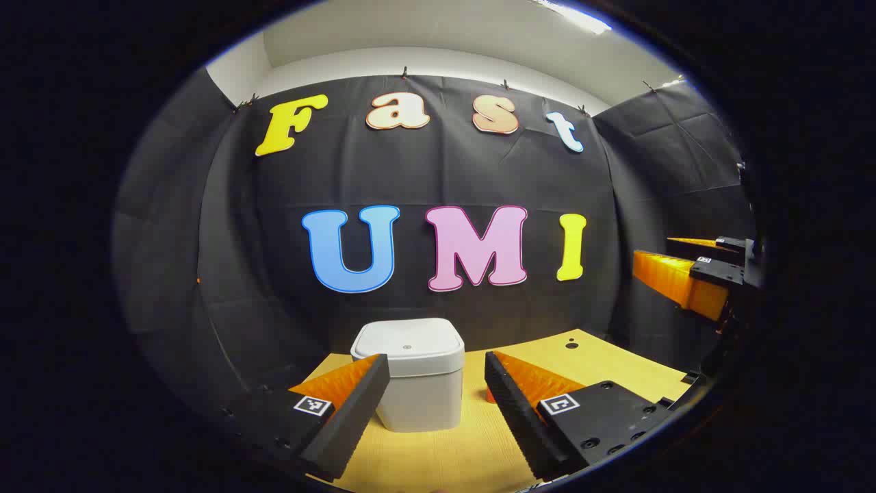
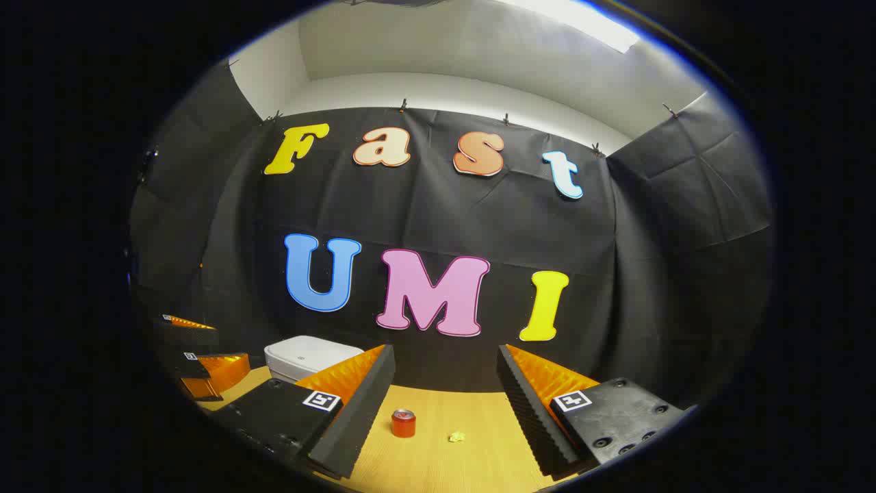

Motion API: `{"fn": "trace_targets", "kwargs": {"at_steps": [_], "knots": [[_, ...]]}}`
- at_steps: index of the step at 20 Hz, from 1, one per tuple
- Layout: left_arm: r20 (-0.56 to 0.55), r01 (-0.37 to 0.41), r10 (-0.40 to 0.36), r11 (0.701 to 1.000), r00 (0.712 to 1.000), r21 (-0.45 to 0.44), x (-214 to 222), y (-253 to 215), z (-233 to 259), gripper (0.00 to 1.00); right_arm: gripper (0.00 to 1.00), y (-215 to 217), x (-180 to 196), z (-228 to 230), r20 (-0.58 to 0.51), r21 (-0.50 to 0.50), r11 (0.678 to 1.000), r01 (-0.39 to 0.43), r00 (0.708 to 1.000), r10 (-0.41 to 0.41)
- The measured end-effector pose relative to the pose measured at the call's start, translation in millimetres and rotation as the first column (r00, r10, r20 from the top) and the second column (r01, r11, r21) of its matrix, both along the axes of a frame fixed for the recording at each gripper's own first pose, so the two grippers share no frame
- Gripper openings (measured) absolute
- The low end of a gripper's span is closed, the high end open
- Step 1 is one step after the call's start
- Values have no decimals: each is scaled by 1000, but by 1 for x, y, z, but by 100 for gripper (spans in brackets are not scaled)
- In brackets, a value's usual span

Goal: Press the lid of the desktop garbage bin to open it, pick up the crumpled paper on the desktop and throw it into the bin, then pick up the pop can on the desktop and drop it into the bin, and finally close the garbage bin lid.

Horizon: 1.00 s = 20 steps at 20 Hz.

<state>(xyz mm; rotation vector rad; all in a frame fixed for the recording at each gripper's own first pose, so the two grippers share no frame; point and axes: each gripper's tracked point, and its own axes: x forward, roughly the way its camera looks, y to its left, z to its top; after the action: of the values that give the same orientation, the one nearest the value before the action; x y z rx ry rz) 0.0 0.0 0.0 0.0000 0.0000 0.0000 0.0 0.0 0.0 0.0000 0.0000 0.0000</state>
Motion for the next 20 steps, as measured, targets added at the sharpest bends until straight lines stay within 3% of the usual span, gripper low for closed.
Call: {"fn": "trace_targets", "kwargs": {"at_steps": [12,20], "knots": [[-1,-67,67,996,998,-66,32,14,6,95,96,6,47,4,42,21,996,-86,996,85],[0,-48,48,997,999,-66,55,13,12,95,96,-12,56,-4,36,19,997,-71,997,70]]}}
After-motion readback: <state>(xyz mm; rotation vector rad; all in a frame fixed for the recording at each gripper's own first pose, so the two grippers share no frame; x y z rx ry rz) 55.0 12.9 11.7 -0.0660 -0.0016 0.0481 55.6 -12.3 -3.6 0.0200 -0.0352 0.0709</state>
